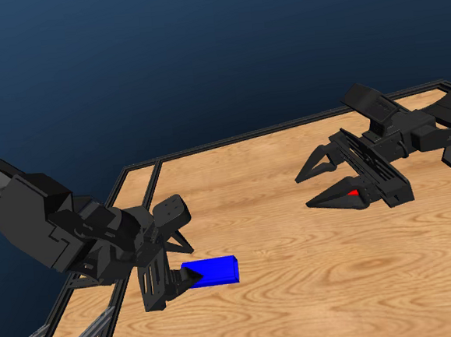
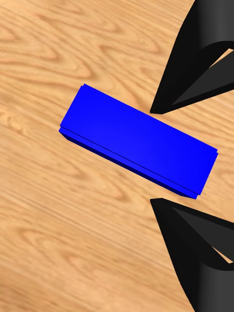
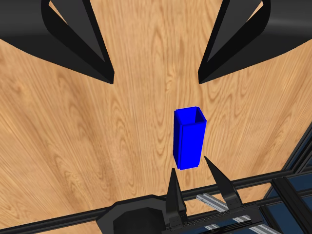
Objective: Insert peg into socket
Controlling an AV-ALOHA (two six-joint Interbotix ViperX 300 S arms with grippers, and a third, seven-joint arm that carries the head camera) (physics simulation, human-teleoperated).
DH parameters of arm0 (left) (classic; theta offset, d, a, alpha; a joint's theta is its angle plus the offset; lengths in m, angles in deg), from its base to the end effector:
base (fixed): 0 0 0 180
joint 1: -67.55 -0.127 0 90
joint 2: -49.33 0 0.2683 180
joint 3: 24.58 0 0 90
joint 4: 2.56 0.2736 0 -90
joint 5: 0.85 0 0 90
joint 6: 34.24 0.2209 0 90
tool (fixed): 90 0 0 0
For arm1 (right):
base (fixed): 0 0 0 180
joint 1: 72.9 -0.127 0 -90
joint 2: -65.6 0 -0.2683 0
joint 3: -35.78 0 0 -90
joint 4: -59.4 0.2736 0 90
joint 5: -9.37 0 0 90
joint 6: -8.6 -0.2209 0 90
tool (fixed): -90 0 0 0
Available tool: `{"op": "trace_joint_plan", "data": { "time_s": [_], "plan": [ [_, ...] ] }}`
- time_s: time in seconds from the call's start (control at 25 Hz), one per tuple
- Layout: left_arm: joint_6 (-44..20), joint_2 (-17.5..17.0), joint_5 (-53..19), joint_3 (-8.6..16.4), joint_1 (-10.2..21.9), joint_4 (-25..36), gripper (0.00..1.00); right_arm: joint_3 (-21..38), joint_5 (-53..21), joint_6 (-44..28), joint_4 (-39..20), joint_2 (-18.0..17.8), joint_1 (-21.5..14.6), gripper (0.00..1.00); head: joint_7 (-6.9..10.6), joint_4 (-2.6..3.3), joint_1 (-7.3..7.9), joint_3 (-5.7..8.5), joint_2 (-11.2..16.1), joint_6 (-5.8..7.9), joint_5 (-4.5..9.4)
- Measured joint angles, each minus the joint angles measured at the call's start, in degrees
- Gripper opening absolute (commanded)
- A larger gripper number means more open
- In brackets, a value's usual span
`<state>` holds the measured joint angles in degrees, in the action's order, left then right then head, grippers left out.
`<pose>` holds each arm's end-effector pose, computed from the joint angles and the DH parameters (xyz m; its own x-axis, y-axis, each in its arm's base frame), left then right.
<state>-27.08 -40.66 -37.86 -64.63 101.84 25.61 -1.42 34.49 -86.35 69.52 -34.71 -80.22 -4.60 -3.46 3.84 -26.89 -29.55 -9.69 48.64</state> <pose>0.2576 -0.0997 0.0160 0.3829 0.0829 -0.9201 -0.4451 0.8893 -0.1052 0.4345 0.0392 0.1041 0.9218 0.0432 -0.3854 0.0365 0.9797 0.1972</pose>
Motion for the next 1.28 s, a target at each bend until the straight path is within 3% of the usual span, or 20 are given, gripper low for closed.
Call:
{"op": "trace_joint_plan", "data": {
  "time_s": [0.4,0.56,0.72,0.76,0.88,1.12,1.28],
  "plan": [
    [4.69,5.39,11.52,-1.56,-3.86,-4.33,1.00,-1.22,1.12,-1.63,0.23,-0.33,0.16,1.00,1.07,0.03,0.24,0.26,1.60,0.15,-0.12],
    [8.69,9.58,17.59,-2.69,-6.22,-8.37,1.00,-1.26,1.84,-2.52,0.06,-1.16,0.48,1.00,1.32,-0.04,0.56,0.50,2.27,0.23,-0.10],
    [12.70,9.79,19.71,-3.03,-7.16,-12.30,1.00,-1.34,2.24,-3.08,-0.05,-1.56,0.57,1.00,1.55,-0.04,0.71,0.57,2.44,0.33,-0.14],
    [13.83,9.73,19.97,-3.09,-7.41,-13.33,0.00,-1.39,2.31,-3.18,-0.05,-1.61,0.59,1.00,1.58,-0.03,0.74,0.58,2.45,0.35,-0.14],
    [16.23,9.69,19.81,-3.26,-8.08,-15.03,0.00,-1.97,1.63,-3.28,0.14,-1.58,0.85,1.00,2.22,0.09,0.74,0.58,2.45,0.63,-0.34],
    [18.40,9.67,19.83,-3.25,-8.36,-16.51,0.00,-4.61,-2.47,-4.36,0.11,-0.25,1.96,1.00,5.13,0.71,0.12,0.58,2.45,1.49,-0.78],
    [20.04,9.75,19.20,-3.07,-8.04,-15.84,0.00,-9.43,-8.49,-5.79,-0.54,2.77,3.27,1.00,9.51,2.07,-1.25,0.58,2.45,4.14,-1.92]
  ]
}}
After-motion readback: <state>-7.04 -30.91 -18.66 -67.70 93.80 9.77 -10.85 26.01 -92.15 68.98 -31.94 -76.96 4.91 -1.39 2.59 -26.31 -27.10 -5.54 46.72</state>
